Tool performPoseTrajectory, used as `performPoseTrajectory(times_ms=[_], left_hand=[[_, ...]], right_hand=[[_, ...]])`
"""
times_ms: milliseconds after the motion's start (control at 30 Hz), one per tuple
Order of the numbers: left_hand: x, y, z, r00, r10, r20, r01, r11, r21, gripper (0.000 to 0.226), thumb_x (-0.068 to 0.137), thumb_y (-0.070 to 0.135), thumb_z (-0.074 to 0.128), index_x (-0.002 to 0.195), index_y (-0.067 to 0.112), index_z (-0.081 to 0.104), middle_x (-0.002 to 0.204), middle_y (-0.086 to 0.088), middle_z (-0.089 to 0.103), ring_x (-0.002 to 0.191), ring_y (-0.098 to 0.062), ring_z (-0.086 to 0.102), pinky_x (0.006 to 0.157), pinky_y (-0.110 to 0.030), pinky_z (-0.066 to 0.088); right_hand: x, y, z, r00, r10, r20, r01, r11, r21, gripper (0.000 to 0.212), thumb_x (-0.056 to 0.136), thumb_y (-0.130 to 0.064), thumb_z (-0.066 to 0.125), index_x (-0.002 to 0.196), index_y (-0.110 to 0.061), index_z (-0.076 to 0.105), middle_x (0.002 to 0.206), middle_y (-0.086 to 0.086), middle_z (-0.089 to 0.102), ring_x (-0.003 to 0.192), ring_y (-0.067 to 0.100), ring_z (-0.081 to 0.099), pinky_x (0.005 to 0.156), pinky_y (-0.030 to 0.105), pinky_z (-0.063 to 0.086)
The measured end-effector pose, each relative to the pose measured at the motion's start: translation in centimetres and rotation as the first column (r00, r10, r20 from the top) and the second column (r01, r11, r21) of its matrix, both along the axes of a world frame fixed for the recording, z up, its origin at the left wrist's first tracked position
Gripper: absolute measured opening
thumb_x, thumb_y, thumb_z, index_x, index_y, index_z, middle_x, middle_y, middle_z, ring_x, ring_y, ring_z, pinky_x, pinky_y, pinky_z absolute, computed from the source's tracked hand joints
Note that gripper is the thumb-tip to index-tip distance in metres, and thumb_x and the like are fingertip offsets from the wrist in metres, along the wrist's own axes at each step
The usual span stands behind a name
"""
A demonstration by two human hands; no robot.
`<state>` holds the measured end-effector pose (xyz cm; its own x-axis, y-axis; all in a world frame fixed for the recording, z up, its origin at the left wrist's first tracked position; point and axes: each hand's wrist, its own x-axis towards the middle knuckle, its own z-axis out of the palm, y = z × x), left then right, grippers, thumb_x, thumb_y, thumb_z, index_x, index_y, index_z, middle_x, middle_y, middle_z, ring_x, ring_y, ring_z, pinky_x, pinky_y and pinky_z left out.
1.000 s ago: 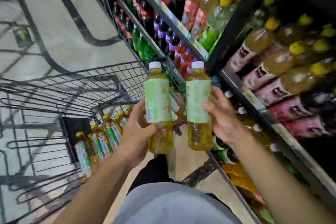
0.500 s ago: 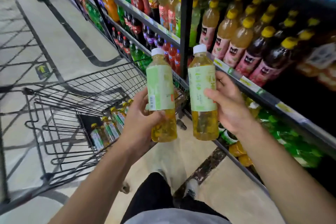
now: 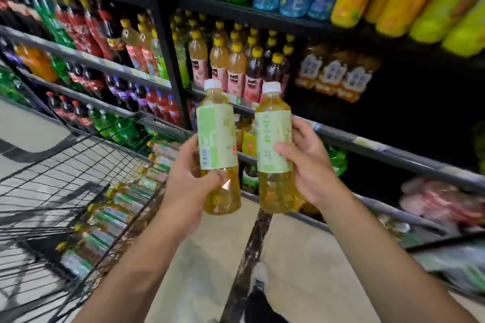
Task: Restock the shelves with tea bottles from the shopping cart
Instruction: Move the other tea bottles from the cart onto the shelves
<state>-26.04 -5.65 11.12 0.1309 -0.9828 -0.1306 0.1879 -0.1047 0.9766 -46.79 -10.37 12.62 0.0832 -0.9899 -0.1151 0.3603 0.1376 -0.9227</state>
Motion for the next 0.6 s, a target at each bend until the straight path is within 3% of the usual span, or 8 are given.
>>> performPoseTrajectory(times_ms=[67,133,200,267,333,433,500,600], left_hand=[[-1.6,0.0,0.4,0.999,-0.052,0.002,0.052,0.998,-0.024,0.08,0.064,0.003,0.074,0.135,0.036,0.056,0.12,0.003,0.071,0.11,-0.024,0.069,0.076,-0.045,0.062],[-3.5,0.0,1.4,0.993,-0.113,0.016,0.113,0.992,-0.05,0.081,0.058,0.013,0.078,0.131,0.043,0.059,0.122,0.002,0.071,0.114,-0.027,0.067,0.084,-0.054,0.06],[-5.5,-0.2,2.4,0.985,-0.169,0.032,0.171,0.982,-0.086,0.076,0.055,0.024,0.08,0.125,0.047,0.06,0.121,0.006,0.071,0.115,-0.026,0.067,0.087,-0.052,0.059],[-7.8,-0.6,3.5,0.975,-0.215,0.055,0.22,0.968,-0.122,0.076,0.065,0.014,0.08,0.132,0.04,0.058,0.123,0.007,0.07,0.116,-0.022,0.066,0.084,-0.041,0.059],[-10.2,-1.1,4.6,0.963,-0.255,0.085,0.265,0.953,-0.145,0.079,0.076,-0.002,0.075,0.144,0.032,0.051,0.13,0.007,0.066,0.12,-0.02,0.064,0.086,-0.039,0.059],[-14.5,-1.8,7.2,0.955,-0.271,0.119,0.29,0.938,-0.191,0.081,0.072,0.004,0.074,0.143,0.037,0.05,0.13,0.014,0.065,0.12,-0.015,0.064,0.097,-0.051,0.056],[-17.9,-2.0,9.3,0.95,-0.277,0.143,0.304,0.923,-0.234,0.078,0.07,0.008,0.074,0.136,0.045,0.052,0.127,0.018,0.066,0.118,-0.015,0.065,0.097,-0.051,0.056],[-23.6,-2.3,12.4,0.95,-0.281,0.136,0.311,0.899,-0.31,0.08,0.065,0.014,0.072,0.136,0.043,0.053,0.129,0.012,0.066,0.117,-0.015,0.065,0.094,-0.045,0.056]], right_hand=[[-1.8,1.4,0.8,0.998,-0.067,-0.012,0.067,0.998,-0.014,0.067,0.071,-0.003,0.081,0.132,-0.014,0.055,0.131,0.011,0.066,0.107,0.023,0.07,0.079,0.037,0.061],[-3.9,2.8,2.0,0.992,-0.121,-0.021,0.121,0.992,-0.03,0.067,0.073,-0.005,0.081,0.134,-0.015,0.055,0.131,0.01,0.066,0.109,0.024,0.07,0.079,0.036,0.06],[-6.3,3.8,3.3,0.983,-0.172,-0.063,0.169,0.984,-0.049,0.066,0.078,-0.006,0.079,0.138,-0.016,0.052,0.134,0.009,0.065,0.113,0.024,0.069,0.08,0.036,0.06],[-8.9,4.6,4.5,0.971,-0.221,-0.09,0.214,0.973,-0.082,0.055,0.087,0.0,0.07,0.136,-0.018,0.054,0.134,0.007,0.065,0.115,0.024,0.068,0.082,0.038,0.06],[-11.6,5.1,5.7,0.955,-0.283,-0.089,0.272,0.955,-0.114,0.049,0.091,0.004,0.065,0.132,-0.021,0.056,0.131,0.006,0.067,0.115,0.024,0.069,0.084,0.039,0.059],[-15.9,5.6,7.9,0.934,-0.352,-0.066,0.338,0.927,-0.163,0.047,0.093,0.004,0.064,0.131,-0.022,0.056,0.13,0.004,0.068,0.113,0.02,0.069,0.083,0.037,0.059],[-19.0,6.1,9.5,0.921,-0.383,-0.064,0.365,0.91,-0.198,0.047,0.093,0.003,0.064,0.132,-0.022,0.056,0.131,0.004,0.068,0.113,0.02,0.069,0.084,0.038,0.058],[-24.1,6.7,12.2,0.907,-0.415,-0.066,0.388,0.887,-0.249,0.049,0.093,0.003,0.064,0.136,-0.02,0.054,0.13,0.002,0.068,0.111,0.02,0.07,0.082,0.037,0.059]])
